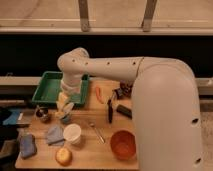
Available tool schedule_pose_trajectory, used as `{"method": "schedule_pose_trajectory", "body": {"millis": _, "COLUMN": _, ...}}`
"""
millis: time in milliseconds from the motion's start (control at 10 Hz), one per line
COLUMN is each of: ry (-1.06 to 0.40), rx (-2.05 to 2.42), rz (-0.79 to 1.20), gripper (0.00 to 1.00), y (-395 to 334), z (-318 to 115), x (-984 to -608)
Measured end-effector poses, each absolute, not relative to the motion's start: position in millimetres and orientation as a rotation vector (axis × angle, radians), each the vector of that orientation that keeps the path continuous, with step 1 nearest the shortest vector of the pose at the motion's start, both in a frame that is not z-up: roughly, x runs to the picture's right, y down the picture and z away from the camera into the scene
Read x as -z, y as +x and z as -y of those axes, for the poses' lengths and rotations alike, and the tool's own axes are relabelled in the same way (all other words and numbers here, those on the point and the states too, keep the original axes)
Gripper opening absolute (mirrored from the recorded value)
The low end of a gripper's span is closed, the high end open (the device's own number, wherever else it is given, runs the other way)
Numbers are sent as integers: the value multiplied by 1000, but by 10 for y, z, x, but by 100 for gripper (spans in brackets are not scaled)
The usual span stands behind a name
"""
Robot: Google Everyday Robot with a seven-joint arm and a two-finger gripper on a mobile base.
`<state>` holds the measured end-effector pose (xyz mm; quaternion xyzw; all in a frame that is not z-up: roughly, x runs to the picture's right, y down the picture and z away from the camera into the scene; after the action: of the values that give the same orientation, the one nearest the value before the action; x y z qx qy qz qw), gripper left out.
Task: Place banana in paper cup
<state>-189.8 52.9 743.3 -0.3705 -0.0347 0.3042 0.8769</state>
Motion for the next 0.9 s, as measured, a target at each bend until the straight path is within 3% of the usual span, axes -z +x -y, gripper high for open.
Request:
{"method": "schedule_pose_trajectory", "body": {"millis": 500, "ry": -777, "rx": -639, "rz": 73, "gripper": 80, "y": -1892, "z": -523, "x": -7443}}
{"method": "schedule_pose_trajectory", "body": {"millis": 900, "ry": -837, "rx": -619, "rz": 67, "gripper": 80, "y": -2121, "z": -719, "x": -7780}}
